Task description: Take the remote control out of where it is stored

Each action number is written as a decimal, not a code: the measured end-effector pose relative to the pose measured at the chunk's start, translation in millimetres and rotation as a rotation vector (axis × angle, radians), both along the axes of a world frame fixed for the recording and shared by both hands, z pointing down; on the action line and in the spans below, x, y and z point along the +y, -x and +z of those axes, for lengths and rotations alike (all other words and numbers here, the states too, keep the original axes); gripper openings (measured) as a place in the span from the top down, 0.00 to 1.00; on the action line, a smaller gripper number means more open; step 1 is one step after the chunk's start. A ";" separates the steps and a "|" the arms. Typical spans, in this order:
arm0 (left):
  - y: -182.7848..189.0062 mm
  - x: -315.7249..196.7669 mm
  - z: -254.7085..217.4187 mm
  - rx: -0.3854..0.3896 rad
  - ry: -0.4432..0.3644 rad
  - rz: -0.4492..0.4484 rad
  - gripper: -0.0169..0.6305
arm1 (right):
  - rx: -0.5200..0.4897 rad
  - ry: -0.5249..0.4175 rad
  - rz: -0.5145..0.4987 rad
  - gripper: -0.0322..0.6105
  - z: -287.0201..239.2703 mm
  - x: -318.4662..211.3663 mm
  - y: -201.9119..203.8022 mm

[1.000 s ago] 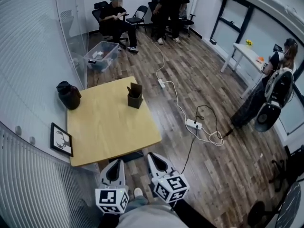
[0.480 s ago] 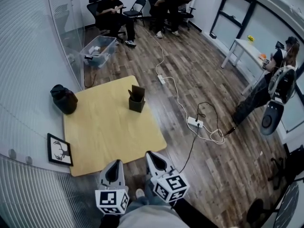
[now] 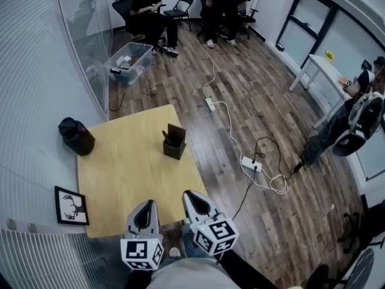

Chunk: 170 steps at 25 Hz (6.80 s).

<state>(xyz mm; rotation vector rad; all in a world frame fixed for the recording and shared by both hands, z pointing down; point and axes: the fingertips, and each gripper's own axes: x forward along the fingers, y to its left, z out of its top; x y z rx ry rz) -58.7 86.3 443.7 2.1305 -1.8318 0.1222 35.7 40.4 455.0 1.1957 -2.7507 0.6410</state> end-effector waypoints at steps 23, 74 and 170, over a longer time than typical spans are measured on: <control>-9.5 -166.8 6.0 0.009 -0.024 -0.122 0.96 | 0.005 0.021 -0.116 0.94 9.2 -153.6 -15.7; 3.3 -283.4 116.8 0.060 0.070 0.249 0.54 | 0.049 0.073 0.073 0.94 29.9 -176.7 -23.7; -2.0 -287.4 128.8 0.084 0.084 0.294 0.69 | 0.116 0.108 0.117 0.94 50.9 -181.9 -25.4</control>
